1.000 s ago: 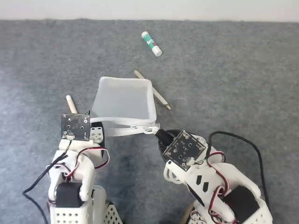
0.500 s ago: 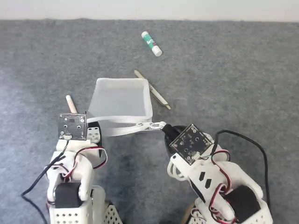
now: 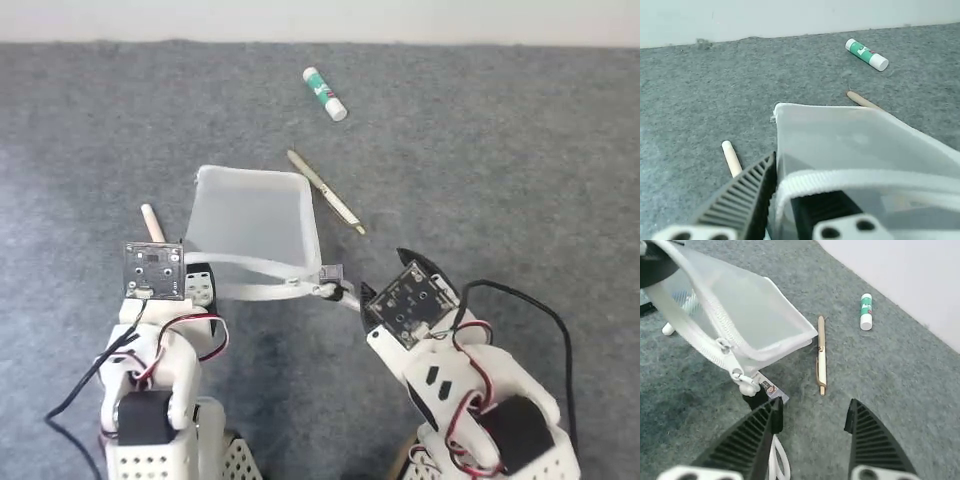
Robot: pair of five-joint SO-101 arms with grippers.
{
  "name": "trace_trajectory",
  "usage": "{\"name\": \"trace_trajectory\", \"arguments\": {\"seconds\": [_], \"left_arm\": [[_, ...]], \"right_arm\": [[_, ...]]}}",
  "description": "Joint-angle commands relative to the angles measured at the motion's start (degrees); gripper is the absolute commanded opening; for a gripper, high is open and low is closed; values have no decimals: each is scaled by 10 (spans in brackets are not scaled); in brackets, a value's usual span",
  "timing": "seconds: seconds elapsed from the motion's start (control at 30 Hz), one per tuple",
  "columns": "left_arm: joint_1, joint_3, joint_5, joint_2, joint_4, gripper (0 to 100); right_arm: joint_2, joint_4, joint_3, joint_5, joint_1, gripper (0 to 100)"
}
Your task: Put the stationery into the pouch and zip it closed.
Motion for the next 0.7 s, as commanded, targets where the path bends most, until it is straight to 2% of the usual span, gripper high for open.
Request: {"name": "trace_trajectory", "arguments": {"seconds": [0.0,0.1,0.23,0.4,0.67], "left_arm": [[-5,-52,7,-4,4,9],[-5,-80,5,-4,33,9],[-6,-107,2,-4,47,9],[-5,-138,-27,-3,47,9],[-5,-206,-31,-2,62,9]], "right_arm": [[0,-34,11,-5,20,191],[0,-55,26,-7,53,191],[0,-84,48,-47,89,191],[0,-114,86,-51,98,191],[0,-114,95,-53,98,190]]}}
